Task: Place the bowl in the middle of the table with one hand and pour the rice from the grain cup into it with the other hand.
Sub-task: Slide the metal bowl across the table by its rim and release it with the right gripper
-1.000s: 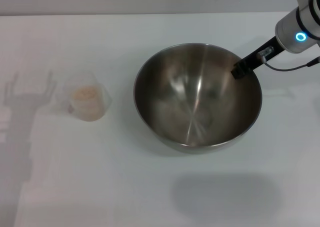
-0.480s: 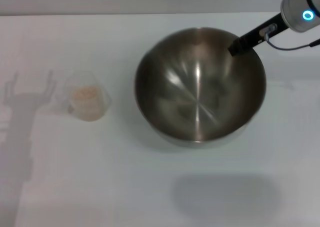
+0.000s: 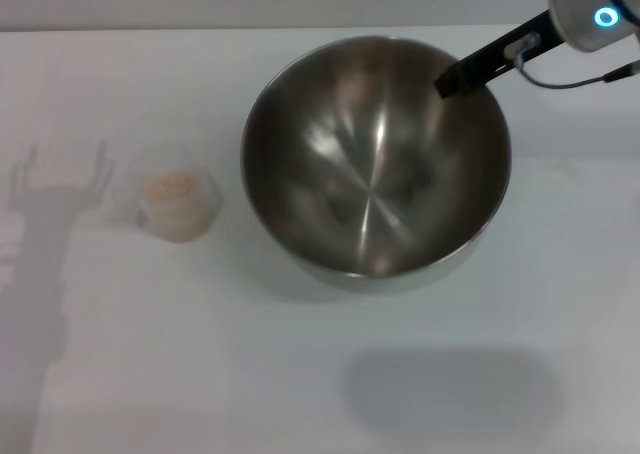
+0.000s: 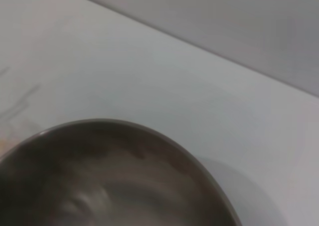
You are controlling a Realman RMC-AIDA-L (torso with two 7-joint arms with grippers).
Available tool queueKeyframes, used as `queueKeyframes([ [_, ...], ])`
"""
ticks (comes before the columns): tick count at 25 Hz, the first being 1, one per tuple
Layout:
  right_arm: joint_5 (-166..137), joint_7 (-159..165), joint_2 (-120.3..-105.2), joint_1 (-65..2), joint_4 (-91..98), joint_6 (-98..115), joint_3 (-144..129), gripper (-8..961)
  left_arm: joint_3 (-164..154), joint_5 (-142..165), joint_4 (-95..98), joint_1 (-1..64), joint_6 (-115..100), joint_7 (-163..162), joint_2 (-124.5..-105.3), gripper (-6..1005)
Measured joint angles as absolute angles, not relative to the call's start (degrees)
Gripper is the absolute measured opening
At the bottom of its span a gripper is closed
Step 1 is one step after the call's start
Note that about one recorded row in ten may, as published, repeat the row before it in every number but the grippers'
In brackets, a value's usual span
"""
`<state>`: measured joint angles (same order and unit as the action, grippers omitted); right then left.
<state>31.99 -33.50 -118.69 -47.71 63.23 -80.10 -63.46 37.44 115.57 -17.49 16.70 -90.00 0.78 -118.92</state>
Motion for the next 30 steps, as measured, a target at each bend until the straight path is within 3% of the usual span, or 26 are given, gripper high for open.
queueKeyframes([
  [30, 33.3, -33.77, -118.83, -50.84, 51.3, -74.32, -66.18, 44, 37.44, 115.66, -17.08, 16.68, -90.0, 0.79, -118.91, 840],
])
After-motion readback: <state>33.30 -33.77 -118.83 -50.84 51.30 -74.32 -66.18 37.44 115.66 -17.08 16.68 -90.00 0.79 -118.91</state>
